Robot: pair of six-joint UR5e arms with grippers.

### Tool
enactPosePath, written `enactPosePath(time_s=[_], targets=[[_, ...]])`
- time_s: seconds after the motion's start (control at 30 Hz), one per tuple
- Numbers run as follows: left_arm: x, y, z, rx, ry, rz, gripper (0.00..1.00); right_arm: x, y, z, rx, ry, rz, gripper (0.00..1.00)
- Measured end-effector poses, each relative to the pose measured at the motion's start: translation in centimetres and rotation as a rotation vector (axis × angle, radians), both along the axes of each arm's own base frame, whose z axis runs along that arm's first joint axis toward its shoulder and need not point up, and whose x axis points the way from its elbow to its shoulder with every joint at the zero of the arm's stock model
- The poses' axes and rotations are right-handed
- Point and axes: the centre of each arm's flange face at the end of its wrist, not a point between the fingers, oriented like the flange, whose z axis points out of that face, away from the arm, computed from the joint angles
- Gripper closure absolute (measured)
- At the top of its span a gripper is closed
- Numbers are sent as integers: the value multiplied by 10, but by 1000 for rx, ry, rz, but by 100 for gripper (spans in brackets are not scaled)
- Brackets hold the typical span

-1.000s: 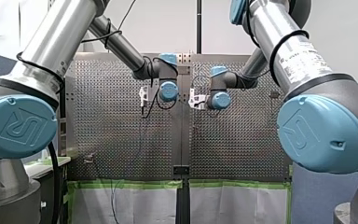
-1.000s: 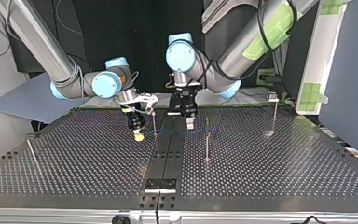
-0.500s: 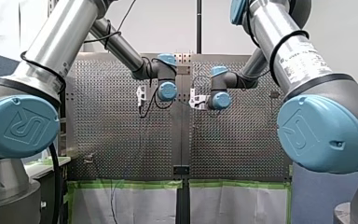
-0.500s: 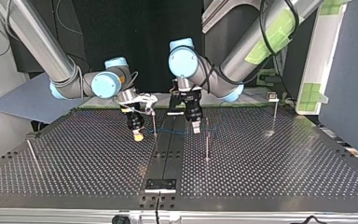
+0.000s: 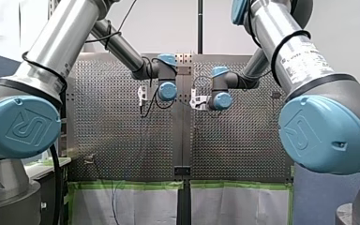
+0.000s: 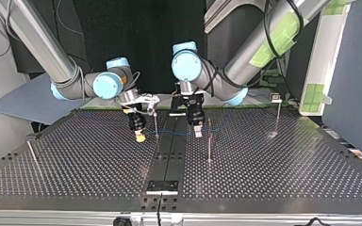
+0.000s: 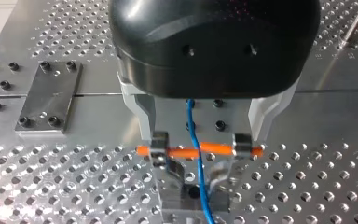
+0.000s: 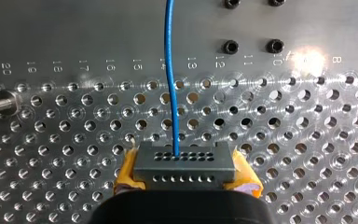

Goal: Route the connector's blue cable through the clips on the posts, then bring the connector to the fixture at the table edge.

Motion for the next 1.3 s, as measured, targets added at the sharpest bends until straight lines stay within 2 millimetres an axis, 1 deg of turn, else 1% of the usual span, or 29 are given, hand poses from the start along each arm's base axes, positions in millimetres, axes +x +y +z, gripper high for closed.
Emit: enactPosePath(time_s=[0.13, 0.37, 0.53, 0.73, 1.2, 1.23, 1.27, 1.3], targets=[[6, -2, -6, -4, 13, 6, 0, 0, 0, 0, 2, 1, 1, 100], [25, -6, -16, -18, 18, 22, 0, -1, 0, 0, 2, 1, -1, 100], [35, -12, -7, -24, 1, 23, 0, -1, -1, 0, 1, 0, -1, 100], [39, -13, -1, -26, -10, 21, 0, -1, -1, 0, 0, 0, -2, 100], [37, -15, -2, -8, -3, 20, 0, -1, 0, -1, 6, 4, -1, 100], [37, -15, -2, -8, -3, 20, 14, -1, 0, -1, 7, 4, -1, 100], [37, -15, -2, -8, -4, 20, 14, -1, 0, -1, 7, 4, -1, 100], [37, -15, -2, -8, -4, 19, 31, -1, 0, -1, 8, 5, -1, 100]])
